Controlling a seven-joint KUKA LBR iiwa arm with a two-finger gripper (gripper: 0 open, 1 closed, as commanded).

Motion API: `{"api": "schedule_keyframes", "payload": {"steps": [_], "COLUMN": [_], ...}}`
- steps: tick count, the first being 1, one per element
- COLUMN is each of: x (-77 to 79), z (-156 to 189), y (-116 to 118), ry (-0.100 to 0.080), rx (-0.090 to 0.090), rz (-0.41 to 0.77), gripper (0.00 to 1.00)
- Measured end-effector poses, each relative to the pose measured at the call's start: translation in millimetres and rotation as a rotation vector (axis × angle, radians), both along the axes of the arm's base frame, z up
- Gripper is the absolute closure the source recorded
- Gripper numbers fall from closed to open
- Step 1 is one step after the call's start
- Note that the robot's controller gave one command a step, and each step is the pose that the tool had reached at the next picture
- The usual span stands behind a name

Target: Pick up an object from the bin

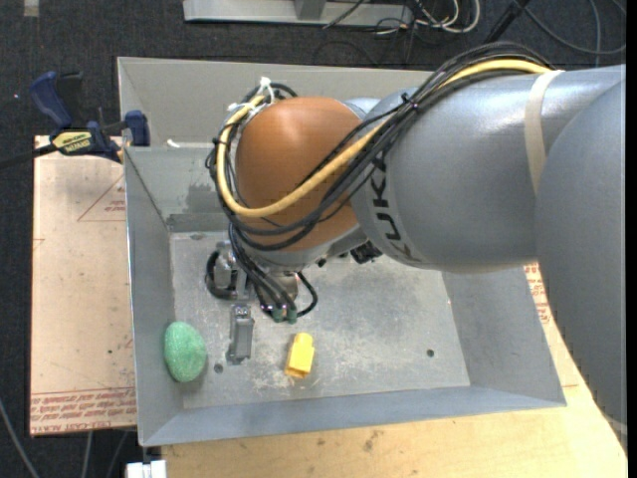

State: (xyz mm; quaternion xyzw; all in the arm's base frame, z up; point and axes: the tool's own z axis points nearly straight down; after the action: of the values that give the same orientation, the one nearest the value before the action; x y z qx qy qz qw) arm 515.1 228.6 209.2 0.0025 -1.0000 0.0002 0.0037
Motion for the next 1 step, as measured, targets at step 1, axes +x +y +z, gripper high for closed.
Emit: {"api": "schedule_keyframes", "payload": {"steps": [1], "x": [1.8], "z": [4.6], "y": [-1.3], "ry": [-0.007], "rx": [0.002], "rz": [-0.004], "gripper": [0.00]}}
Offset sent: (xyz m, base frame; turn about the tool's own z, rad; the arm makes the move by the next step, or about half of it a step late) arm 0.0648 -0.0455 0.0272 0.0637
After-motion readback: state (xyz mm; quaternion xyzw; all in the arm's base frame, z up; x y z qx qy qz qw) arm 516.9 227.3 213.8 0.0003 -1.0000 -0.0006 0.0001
